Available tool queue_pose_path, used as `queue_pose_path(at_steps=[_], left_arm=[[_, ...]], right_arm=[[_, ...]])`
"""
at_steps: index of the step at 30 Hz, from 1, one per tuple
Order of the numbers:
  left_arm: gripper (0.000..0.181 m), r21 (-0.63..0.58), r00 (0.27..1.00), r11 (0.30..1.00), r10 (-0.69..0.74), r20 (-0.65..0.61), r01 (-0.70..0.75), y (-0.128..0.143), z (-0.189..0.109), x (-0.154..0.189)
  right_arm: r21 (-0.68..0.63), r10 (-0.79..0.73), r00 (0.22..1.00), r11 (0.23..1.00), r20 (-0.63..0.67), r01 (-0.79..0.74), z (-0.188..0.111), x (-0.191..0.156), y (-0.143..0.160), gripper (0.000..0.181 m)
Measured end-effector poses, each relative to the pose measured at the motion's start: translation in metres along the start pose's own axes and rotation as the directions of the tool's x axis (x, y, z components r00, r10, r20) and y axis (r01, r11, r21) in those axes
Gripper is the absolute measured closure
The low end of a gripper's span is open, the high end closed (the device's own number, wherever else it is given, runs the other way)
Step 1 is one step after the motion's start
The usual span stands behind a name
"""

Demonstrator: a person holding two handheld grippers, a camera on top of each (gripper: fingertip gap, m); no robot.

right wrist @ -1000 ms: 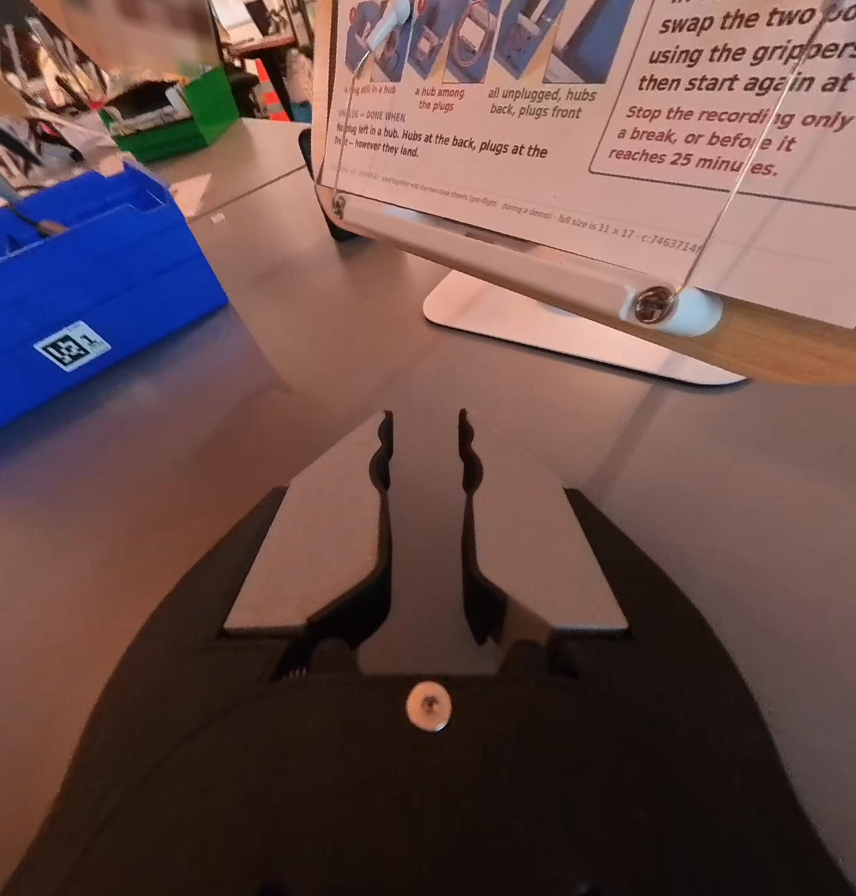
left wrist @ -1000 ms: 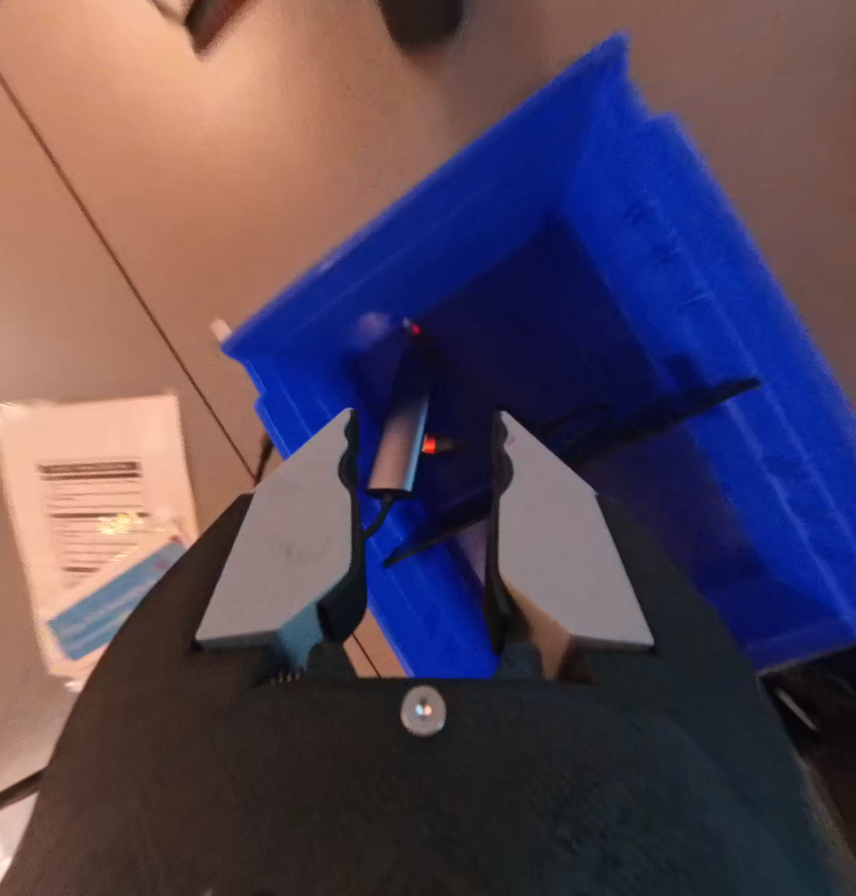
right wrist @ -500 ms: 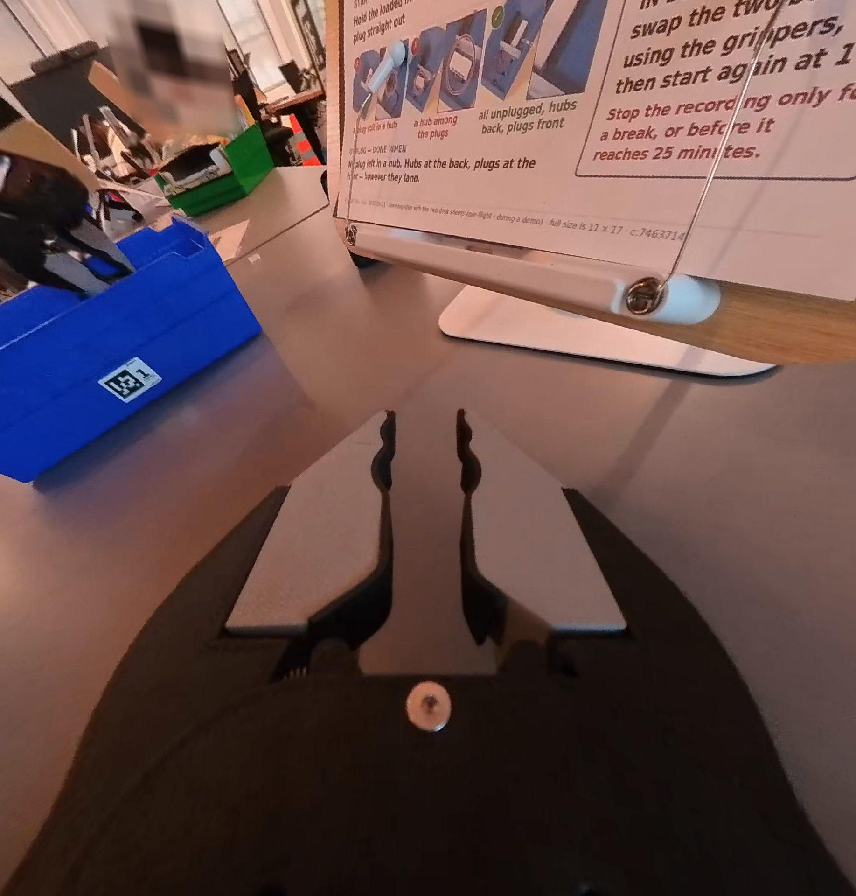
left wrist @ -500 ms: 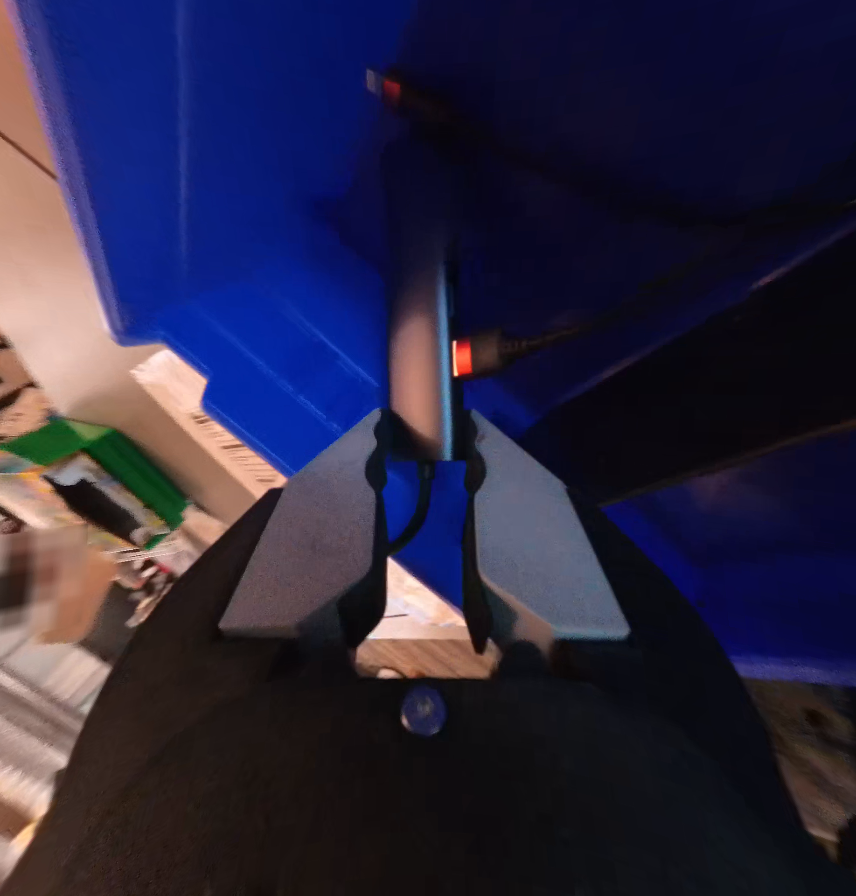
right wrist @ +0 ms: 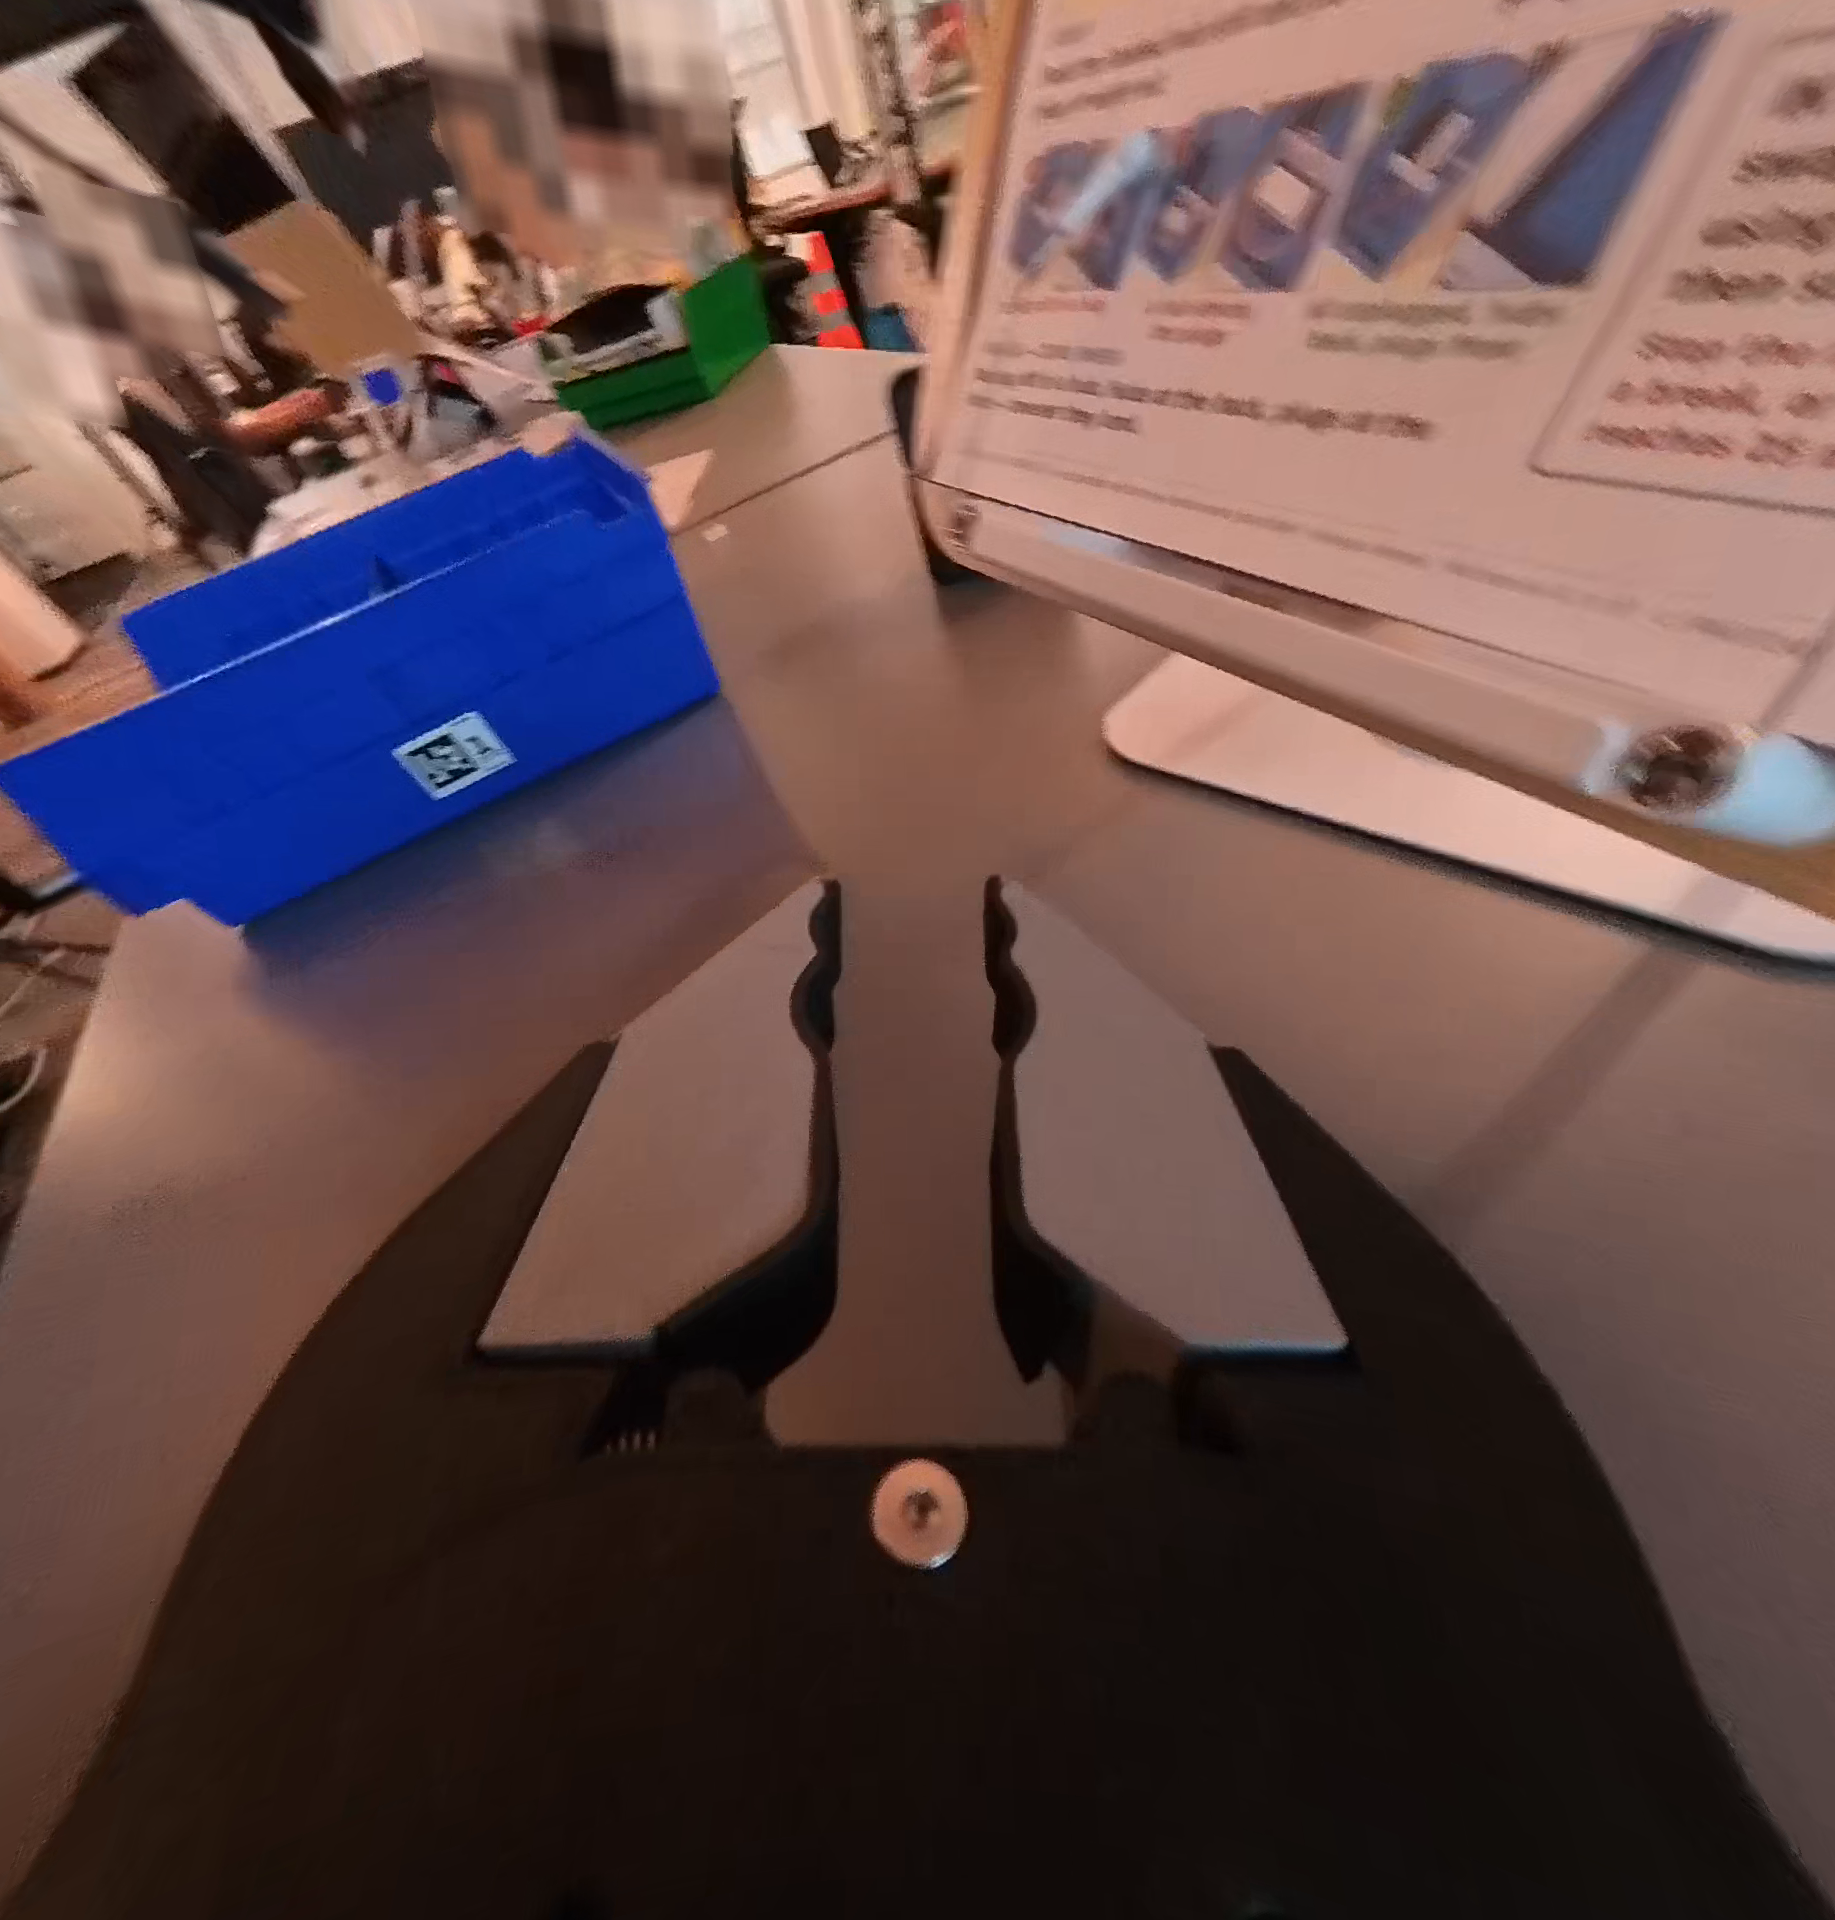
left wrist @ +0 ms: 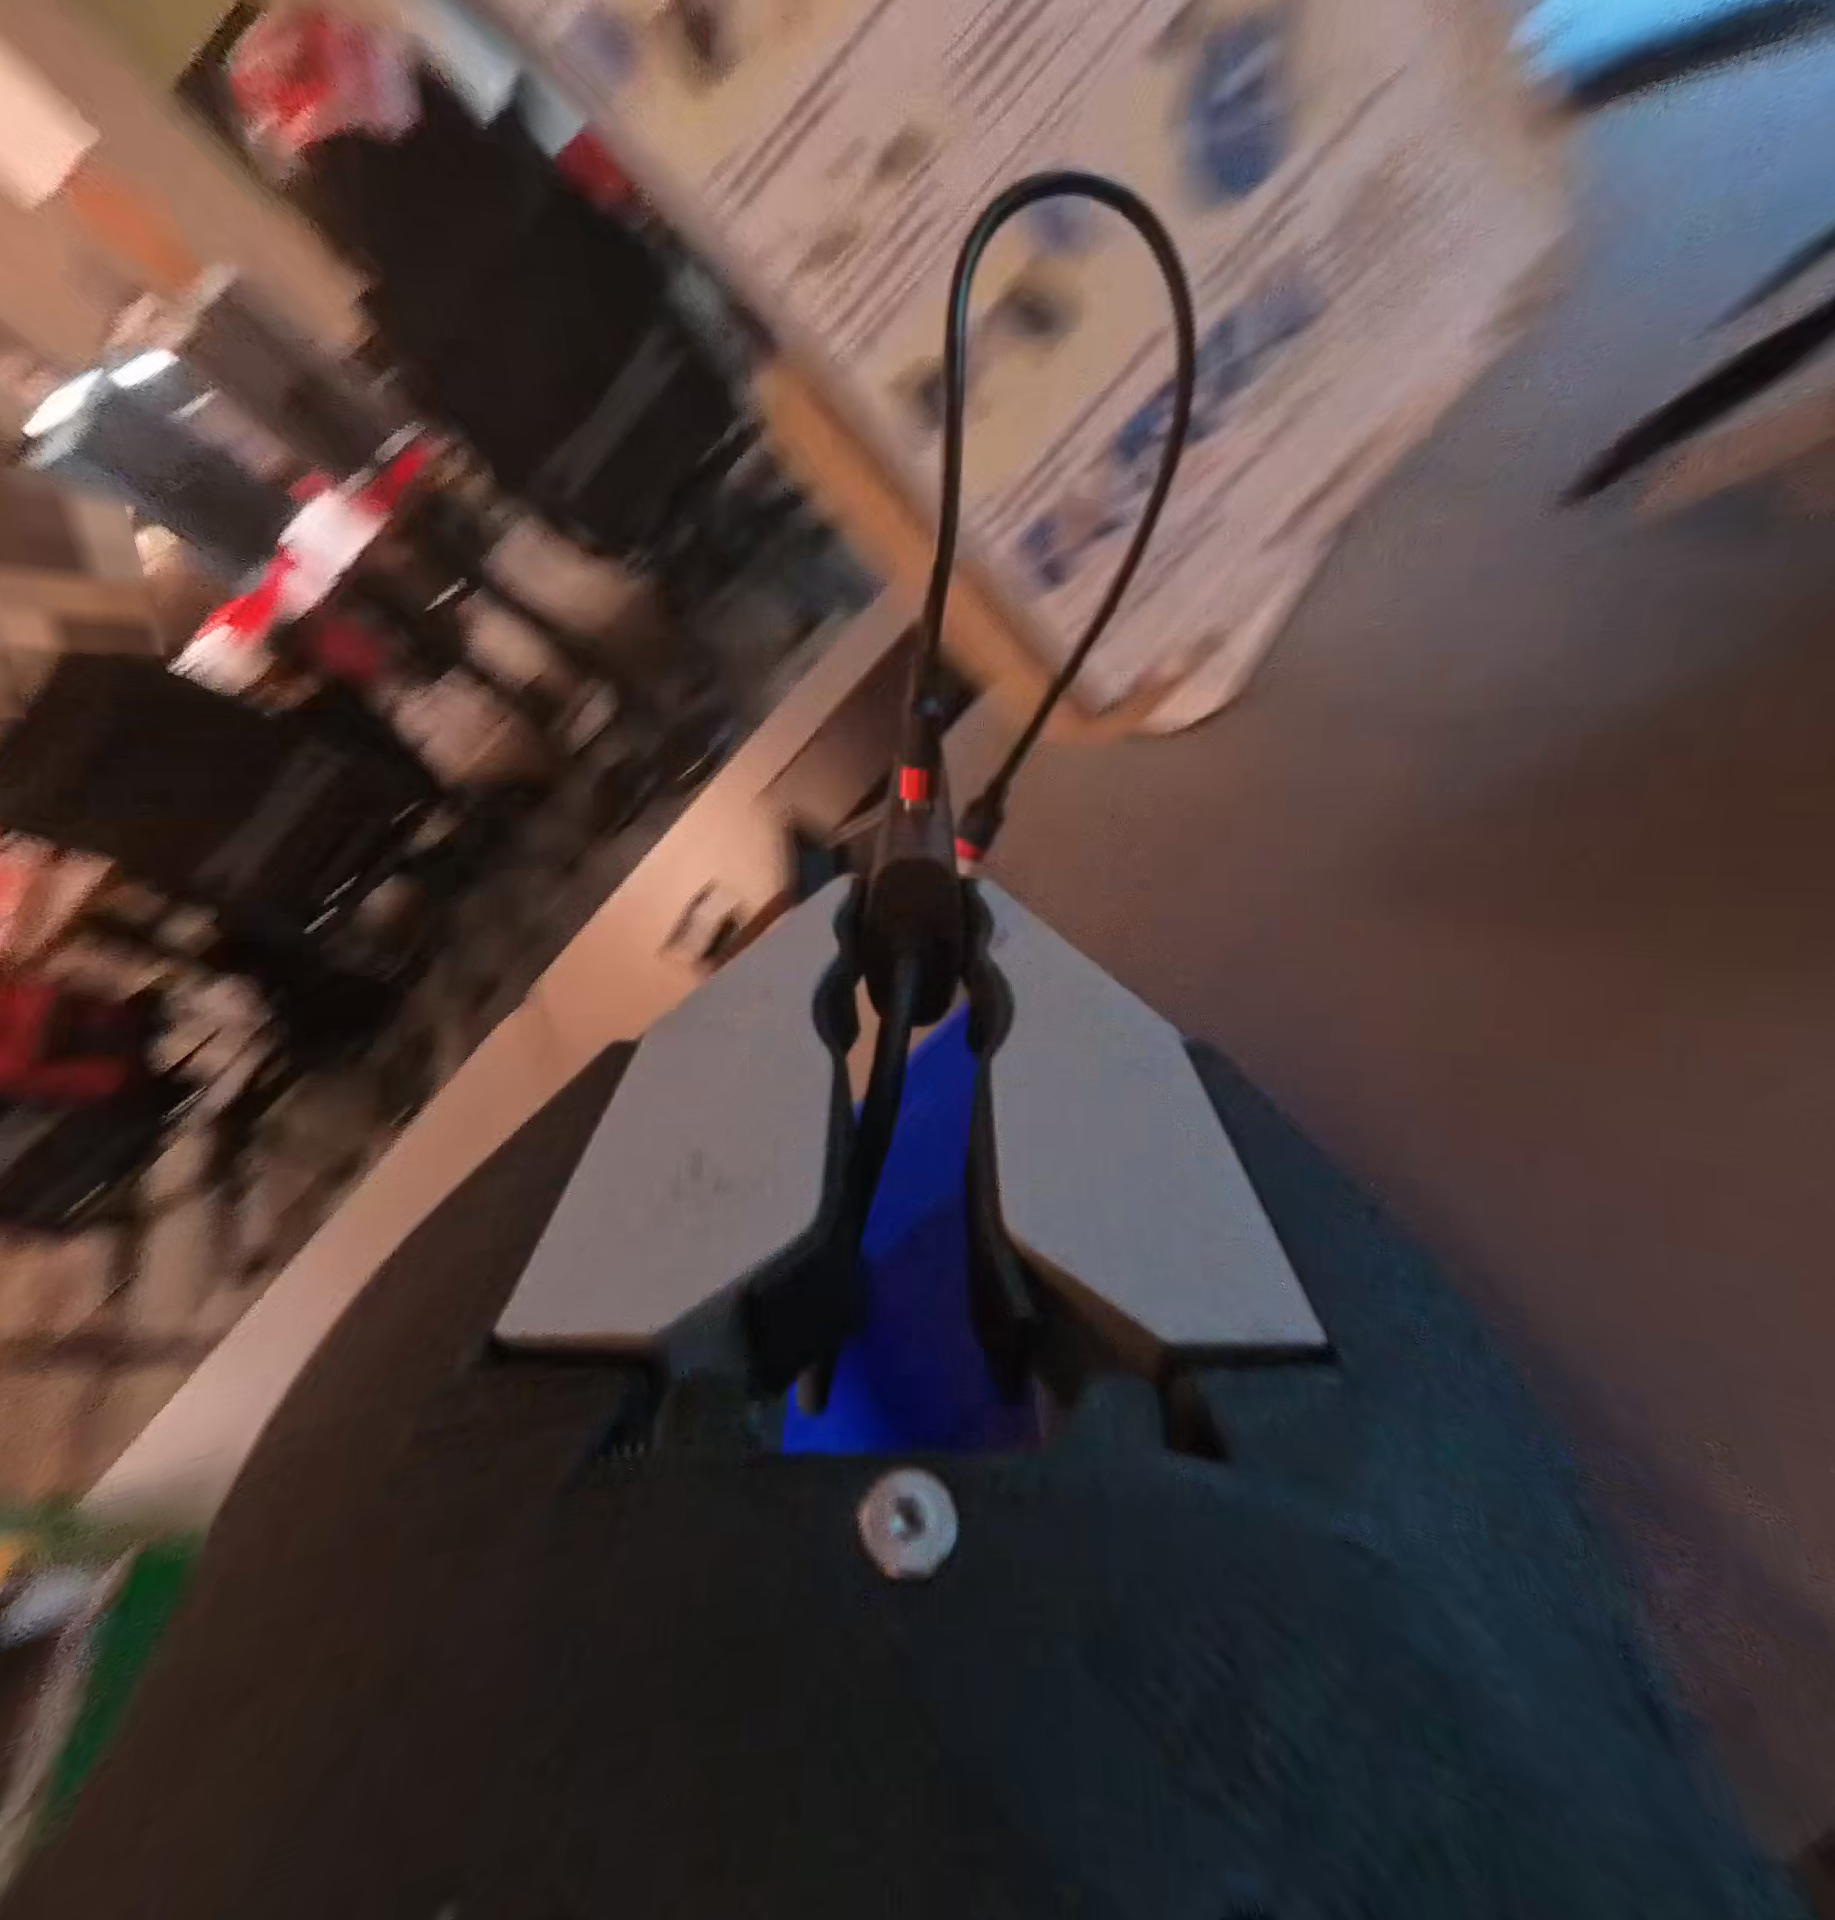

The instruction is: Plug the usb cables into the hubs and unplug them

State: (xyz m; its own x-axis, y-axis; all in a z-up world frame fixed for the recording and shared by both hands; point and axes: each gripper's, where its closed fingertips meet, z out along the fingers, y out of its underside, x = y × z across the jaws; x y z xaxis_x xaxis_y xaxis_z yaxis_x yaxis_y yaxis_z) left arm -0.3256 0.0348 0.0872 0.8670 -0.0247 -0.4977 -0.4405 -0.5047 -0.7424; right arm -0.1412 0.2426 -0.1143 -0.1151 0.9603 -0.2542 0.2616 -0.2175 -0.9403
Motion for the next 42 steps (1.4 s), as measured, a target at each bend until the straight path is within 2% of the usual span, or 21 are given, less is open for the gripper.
queue_pose_path(at_steps=[2, 4, 7, 9, 10, 13, 16, 17, 20, 21, 23, 26, 29, 31, 32, 36, 37, 39, 42], left_arm=[[0.166, 0.088, 0.987, 0.996, -0.005, -0.158, 0.02, -0.031, 0.014, 0.06], [0.166, 0.133, 0.95, 0.99, -0.008, -0.312, 0.053, -0.048, 0.035, 0.122], [0.166, 0.134, 0.904, 0.983, -0.06, -0.423, 0.128, -0.046, 0.076, 0.186], [0.166, 0.141, 0.842, 0.964, -0.12, -0.526, 0.226, -0.045, 0.1, 0.216], [0.166, 0.132, 0.81, 0.953, -0.152, -0.566, 0.271, -0.042, 0.112, 0.224], [0.166, 0.112, 0.741, 0.939, -0.18, -0.647, 0.326, -0.033, 0.136, 0.235], [0.166, 0.115, 0.689, 0.923, -0.188, -0.7, 0.368, -0.031, 0.141, 0.238], [0.166, 0.122, 0.672, 0.919, -0.178, -0.719, 0.374, -0.032, 0.139, 0.239], [0.166, 0.162, 0.62, 0.911, -0.121, -0.775, 0.379, -0.039, 0.129, 0.248], [0.166, 0.158, 0.591, 0.909, -0.112, -0.799, 0.387, -0.039, 0.127, 0.253], [0.166, 0.151, 0.547, 0.905, -0.101, -0.831, 0.397, -0.039, 0.124, 0.264], [0.166, 0.165, 0.526, 0.911, -0.065, -0.848, 0.378, -0.037, 0.12, 0.275], [0.164, 0.13, 0.429, 0.89, -0.079, -0.9, 0.437, -0.04, 0.111, 0.282], [0.163, 0.103, 0.393, 0.895, -0.085, -0.916, 0.435, -0.038, 0.112, 0.289], [0.163, 0.098, 0.397, 0.902, -0.087, -0.914, 0.421, -0.036, 0.114, 0.291], [0.166, 0.122, 0.506, 0.932, -0.072, -0.86, 0.34, -0.027, 0.126, 0.292], [0.166, 0.115, 0.505, 0.928, -0.087, -0.859, 0.355, -0.028, 0.127, 0.291], [0.166, 0.097, 0.459, 0.911, -0.109, -0.882, 0.401, -0.031, 0.124, 0.291], [0.166, 0.094, 0.473, 0.908, -0.122, -0.873, 0.408, -0.03, 0.129, 0.29]], right_arm=[[0.004, -0.065, 0.995, 0.998, 0.069, 0.065, -0.002, -0.018, -0.005, 0.156], [0.002, -0.132, 0.981, 0.991, 0.144, 0.133, -0.005, -0.037, -0.007, 0.153], [0.022, -0.213, 0.943, 0.976, 0.257, 0.215, -0.017, -0.064, -0.011, 0.147], [0.056, -0.243, 0.915, 0.97, 0.322, 0.238, -0.031, -0.076, -0.016, 0.147], [0.034, -0.237, 0.916, 0.97, 0.325, 0.239, -0.035, -0.074, -0.013, 0.136], [-0.073, -0.278, 0.917, 0.948, 0.286, 0.31, -0.037, -0.056, 0.007, 0.142], [-0.099, -0.282, 0.914, 0.942, 0.291, 0.322, -0.04, -0.05, 0.01, 0.148], [-0.078, -0.281, 0.916, 0.946, 0.287, 0.314, -0.041, -0.05, 0.006, 0.14], [-0.052, -0.267, 0.904, 0.952, 0.334, 0.3, -0.042, -0.06, 0.003, 0.138], [-0.065, -0.269, 0.895, 0.948, 0.356, 0.311, -0.04, -0.065, 0.007, 0.14], [-0.097, -0.285, 0.868, 0.931, 0.406, 0.351, -0.036, -0.077, 0.019, 0.166], [-0.158, -0.265, 0.839, 0.912, 0.475, 0.377, -0.037, -0.088, 0.034, 0.168], [-0.154, -0.213, 0.816, 0.927, 0.538, 0.343, -0.044, -0.097, 0.033, 0.168], [-0.181, -0.193, 0.809, 0.922, 0.556, 0.344, -0.045, -0.1, 0.037, 0.168], [-0.202, -0.193, 0.81, 0.912, 0.554, 0.356, -0.045, -0.099, 0.042, 0.168], [-0.233, -0.221, 0.833, 0.896, 0.506, 0.379, -0.036, -0.091, 0.049, 0.169], [-0.197, -0.232, 0.837, 0.908, 0.496, 0.369, -0.035, -0.092, 0.042, 0.166], [-0.132, -0.256, 0.842, 0.925, 0.476, 0.356, -0.038, -0.093, 0.028, 0.161], [-0.052, -0.303, 0.865, 0.935, 0.399, 0.351, -0.038, -0.089, 0.01, 0.161]])
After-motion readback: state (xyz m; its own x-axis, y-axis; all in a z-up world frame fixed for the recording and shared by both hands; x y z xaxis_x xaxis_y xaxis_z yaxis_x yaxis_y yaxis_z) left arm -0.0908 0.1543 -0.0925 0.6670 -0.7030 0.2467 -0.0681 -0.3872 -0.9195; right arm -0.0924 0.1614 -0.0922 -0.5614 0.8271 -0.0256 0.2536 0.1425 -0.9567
